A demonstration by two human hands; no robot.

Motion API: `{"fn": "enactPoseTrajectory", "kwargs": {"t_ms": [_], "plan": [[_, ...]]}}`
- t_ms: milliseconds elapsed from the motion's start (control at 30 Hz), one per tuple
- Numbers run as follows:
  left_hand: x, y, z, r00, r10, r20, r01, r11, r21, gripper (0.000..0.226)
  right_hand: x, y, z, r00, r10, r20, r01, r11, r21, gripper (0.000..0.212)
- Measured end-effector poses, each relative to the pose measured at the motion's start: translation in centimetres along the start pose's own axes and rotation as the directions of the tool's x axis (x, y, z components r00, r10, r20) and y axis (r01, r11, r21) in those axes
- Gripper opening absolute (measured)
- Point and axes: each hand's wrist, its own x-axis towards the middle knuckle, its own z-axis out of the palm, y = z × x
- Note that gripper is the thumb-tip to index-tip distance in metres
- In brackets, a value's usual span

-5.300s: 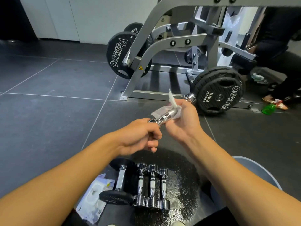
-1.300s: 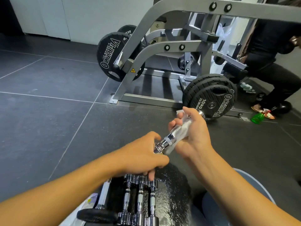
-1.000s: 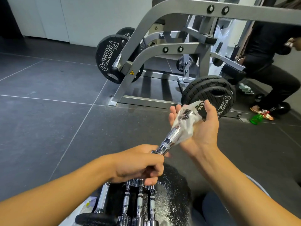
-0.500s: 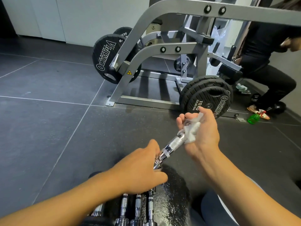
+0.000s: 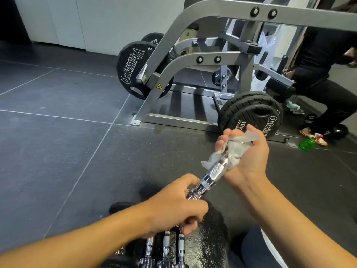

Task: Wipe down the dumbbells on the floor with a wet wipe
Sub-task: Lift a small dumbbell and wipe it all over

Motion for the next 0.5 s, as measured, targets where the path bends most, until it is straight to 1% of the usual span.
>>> {"fn": "enactPoseTrajectory", "kwargs": {"t_ms": [33, 67, 100, 133, 200, 233, 267, 300, 333, 367, 400, 433, 467, 500], "plan": [[0.0, 0.0, 0.1, 0.994, 0.051, -0.095, -0.023, 0.961, 0.276, 0.039, 0.1, 0.1, -0.2, 1.0, -0.012, -0.026, 0.011, 1.0, -0.011, 0.042], [-0.1, 0.1, 0.2, 0.979, 0.117, -0.165, -0.016, 0.857, 0.515, 0.039, 0.2, 0.1, -0.5, 0.999, -0.019, -0.042, 0.018, 1.0, -0.024, 0.042], [-0.2, 0.1, 0.1, 0.959, 0.186, -0.212, 0.015, 0.717, 0.697, 0.04, 0.2, 0.1, -0.6, 0.998, -0.022, -0.051, 0.02, 0.999, -0.034, 0.042], [-0.3, 0.1, 0.2, 0.936, 0.255, -0.241, 0.055, 0.572, 0.819, 0.04, 0.3, 0.1, -0.7, 0.998, -0.025, -0.056, 0.023, 0.999, -0.041, 0.042], [-0.2, 0.3, 0.5, 0.899, 0.374, -0.229, 0.126, 0.281, 0.951, 0.044, 0.5, 0.1, -0.8, 0.997, -0.037, -0.063, 0.033, 0.998, -0.056, 0.043], [0.0, 0.3, 0.8, 0.89, 0.406, -0.206, 0.15, 0.167, 0.975, 0.049, 0.6, 0.1, -0.9, 0.996, -0.046, -0.075, 0.041, 0.997, -0.069, 0.042], [0.1, 0.4, 1.1, 0.893, 0.407, -0.192, 0.163, 0.103, 0.981, 0.053, 0.8, 0.2, -1.0, 0.994, -0.054, -0.094, 0.046, 0.996, -0.082, 0.041], [-0.1, 0.7, 1.3, 0.9, 0.391, -0.191, 0.162, 0.107, 0.981, 0.054, 0.9, 0.4, -1.1, 0.992, -0.056, -0.116, 0.046, 0.995, -0.093, 0.041], [-0.3, 1.0, 1.5, 0.914, 0.347, -0.208, 0.149, 0.188, 0.971, 0.053, 1.1, 0.5, -1.2, 0.989, -0.055, -0.139, 0.038, 0.992, -0.118, 0.043], [-0.6, 1.3, 1.5, 0.937, 0.267, -0.227, 0.127, 0.345, 0.93, 0.048, 1.2, 0.7, -1.3, 0.986, -0.054, -0.158, 0.026, 0.985, -0.172, 0.048], [-0.8, 1.6, 1.4, 0.965, 0.135, -0.226, 0.115, 0.557, 0.822, 0.044, 1.1, 0.8, -1.3, 0.986, -0.05, -0.159, 0.011, 0.972, -0.237, 0.052], [-1.0, 2.2, 1.3, 0.982, -0.023, -0.189, 0.136, 0.78, 0.611, 0.042, 1.1, 0.9, -1.2, 0.989, -0.03, -0.142, -0.01, 0.961, -0.275, 0.054], [-1.2, 2.5, 1.2, 0.985, -0.144, -0.098, 0.169, 0.932, 0.321, 0.039, 1.1, 0.9, -1.2, 0.993, 0.006, -0.115, -0.038, 0.96, -0.277, 0.053], [-1.2, 2.3, 1.1, 0.984, -0.176, 0.017, 0.176, 0.984, 0.027, 0.035, 1.0, 0.7, -1.1, 0.995, 0.057, -0.084, -0.077, 0.965, -0.25, 0.05]]}}
